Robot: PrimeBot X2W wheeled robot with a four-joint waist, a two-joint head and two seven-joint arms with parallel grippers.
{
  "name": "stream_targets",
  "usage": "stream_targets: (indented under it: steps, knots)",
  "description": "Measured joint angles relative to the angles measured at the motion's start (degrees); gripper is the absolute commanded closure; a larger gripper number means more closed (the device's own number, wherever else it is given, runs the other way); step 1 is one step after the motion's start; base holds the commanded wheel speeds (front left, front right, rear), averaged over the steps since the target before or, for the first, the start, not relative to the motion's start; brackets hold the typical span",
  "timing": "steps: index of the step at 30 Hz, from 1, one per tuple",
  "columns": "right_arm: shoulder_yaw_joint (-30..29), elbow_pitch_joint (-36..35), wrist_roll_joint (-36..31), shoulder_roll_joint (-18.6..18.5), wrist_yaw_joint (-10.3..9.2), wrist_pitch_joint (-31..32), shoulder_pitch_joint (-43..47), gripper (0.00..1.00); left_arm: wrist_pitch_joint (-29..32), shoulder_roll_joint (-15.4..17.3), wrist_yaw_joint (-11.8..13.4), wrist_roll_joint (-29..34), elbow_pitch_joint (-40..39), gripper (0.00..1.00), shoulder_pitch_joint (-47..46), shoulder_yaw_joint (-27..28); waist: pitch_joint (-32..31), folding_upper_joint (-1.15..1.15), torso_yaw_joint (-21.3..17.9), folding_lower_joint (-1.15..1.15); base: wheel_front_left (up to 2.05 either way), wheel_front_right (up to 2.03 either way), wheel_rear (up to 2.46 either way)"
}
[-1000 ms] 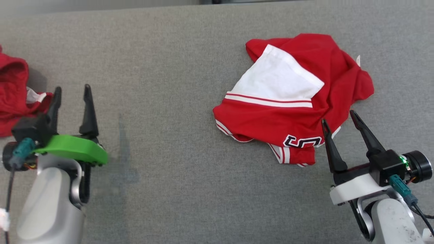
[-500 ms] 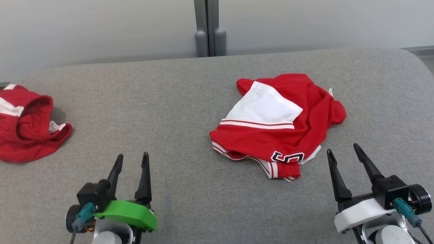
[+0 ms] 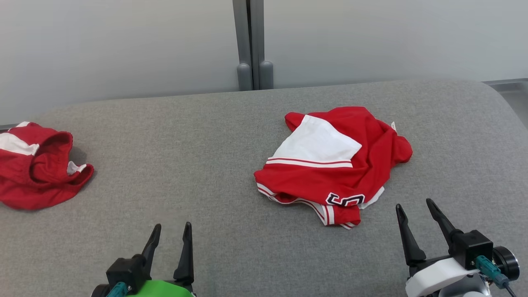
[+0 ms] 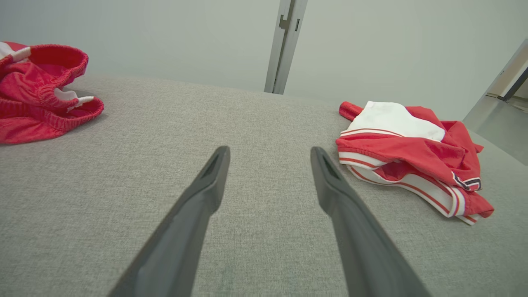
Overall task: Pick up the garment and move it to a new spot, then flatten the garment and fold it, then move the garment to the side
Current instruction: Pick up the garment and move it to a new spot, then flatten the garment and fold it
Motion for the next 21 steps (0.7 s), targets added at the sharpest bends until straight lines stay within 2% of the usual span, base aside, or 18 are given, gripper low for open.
stream_targets:
  steps: [21]
  knots:
    - [-0.2,0.4,0.5,0.0,0.00,0.0,0.1,0.00,0.0,-0.1,-0.2,-0.5,0.9,0.00,0.0,-2.4,0.1,0.00,-0.1,0.00,0.00,0.00,0.00]
